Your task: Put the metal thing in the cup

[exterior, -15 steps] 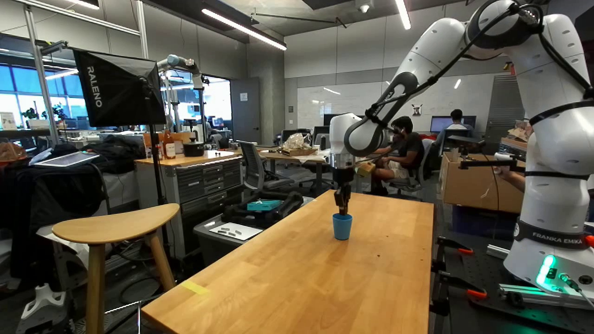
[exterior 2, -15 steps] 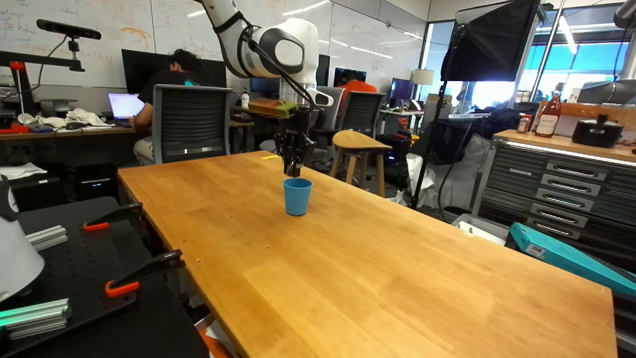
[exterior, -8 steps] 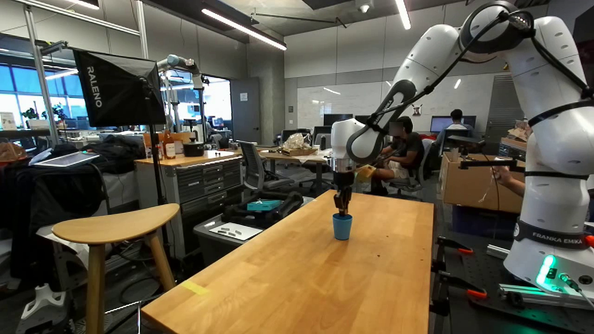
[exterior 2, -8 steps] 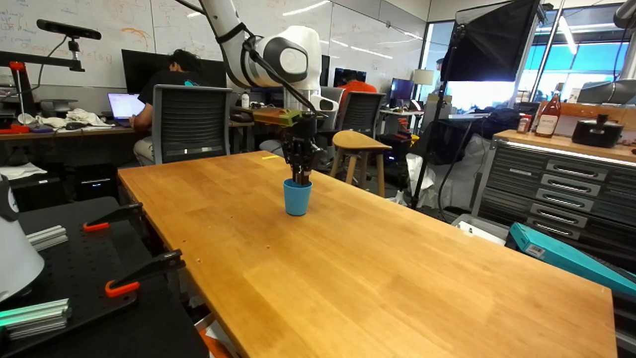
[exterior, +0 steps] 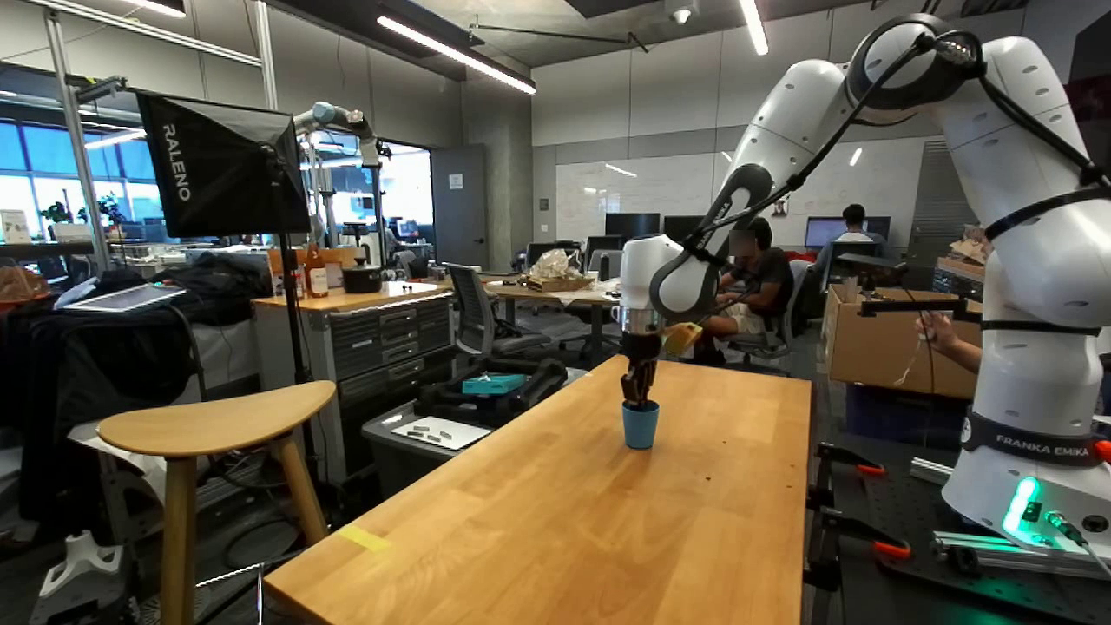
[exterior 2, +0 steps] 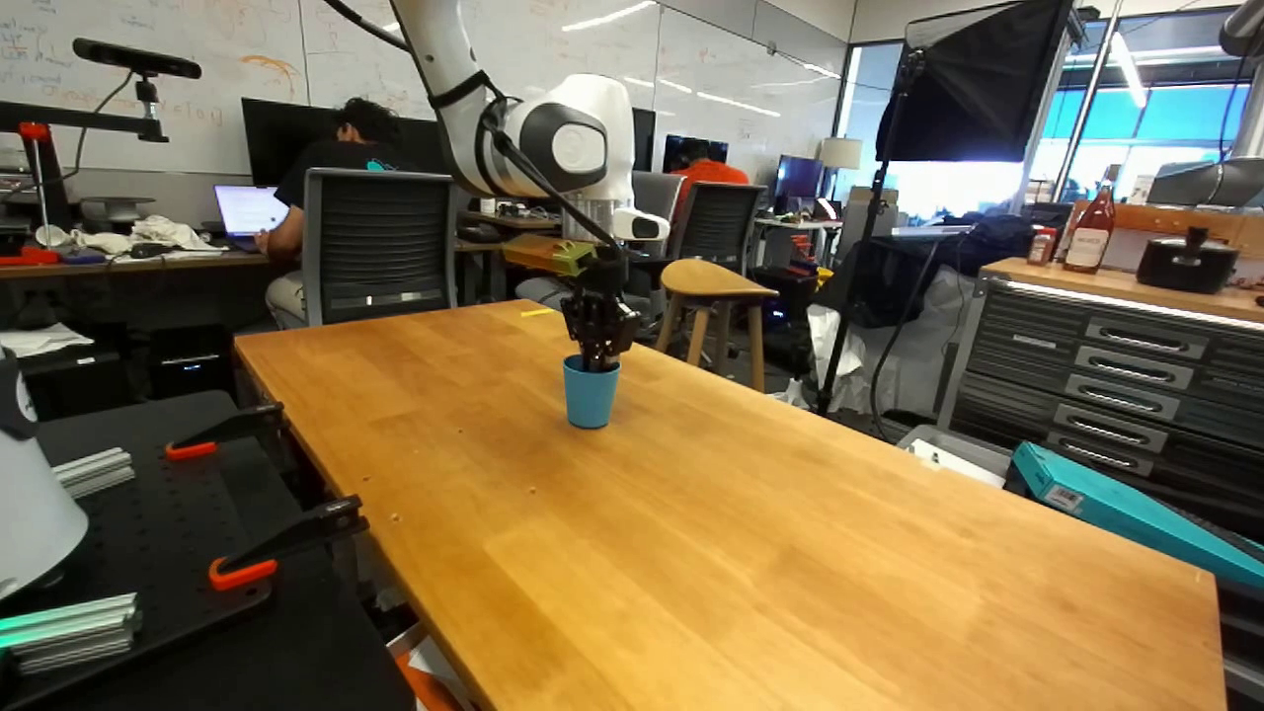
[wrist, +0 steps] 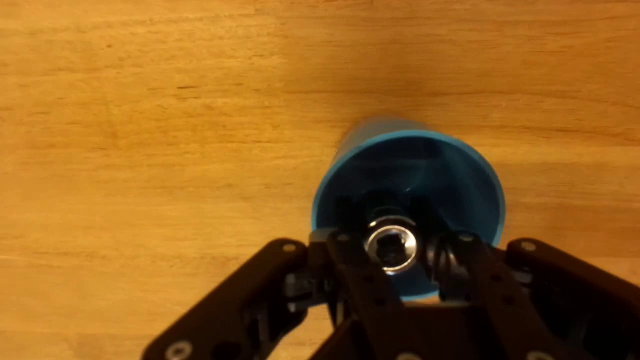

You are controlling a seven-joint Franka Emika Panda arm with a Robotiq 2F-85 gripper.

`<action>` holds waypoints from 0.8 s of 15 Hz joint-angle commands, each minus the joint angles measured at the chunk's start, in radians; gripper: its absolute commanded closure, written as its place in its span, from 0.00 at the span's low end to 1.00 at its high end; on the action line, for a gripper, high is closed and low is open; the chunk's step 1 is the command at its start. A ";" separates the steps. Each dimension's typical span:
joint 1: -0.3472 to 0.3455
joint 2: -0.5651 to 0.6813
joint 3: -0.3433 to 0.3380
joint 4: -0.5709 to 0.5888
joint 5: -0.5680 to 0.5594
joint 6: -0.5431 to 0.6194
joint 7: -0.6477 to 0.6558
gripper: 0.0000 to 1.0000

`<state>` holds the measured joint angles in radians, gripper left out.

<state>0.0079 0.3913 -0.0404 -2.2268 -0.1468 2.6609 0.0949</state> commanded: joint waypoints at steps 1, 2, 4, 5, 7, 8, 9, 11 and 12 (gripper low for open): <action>0.003 0.021 -0.008 0.004 0.018 0.028 -0.005 0.91; 0.003 0.024 -0.005 0.000 0.024 0.027 -0.006 0.91; 0.004 0.030 -0.002 -0.007 0.032 0.025 -0.006 0.91; 0.004 0.033 -0.001 -0.011 0.036 0.027 -0.006 0.91; 0.002 0.037 0.001 -0.014 0.041 0.030 -0.008 0.91; 0.002 0.038 0.002 -0.015 0.043 0.032 -0.008 0.91; 0.002 0.039 0.002 -0.014 0.044 0.034 -0.008 0.91; 0.001 0.042 0.000 -0.011 0.045 0.035 -0.008 0.91; 0.001 0.042 -0.001 -0.010 0.045 0.036 -0.007 0.90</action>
<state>0.0077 0.4284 -0.0391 -2.2348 -0.1257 2.6710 0.0949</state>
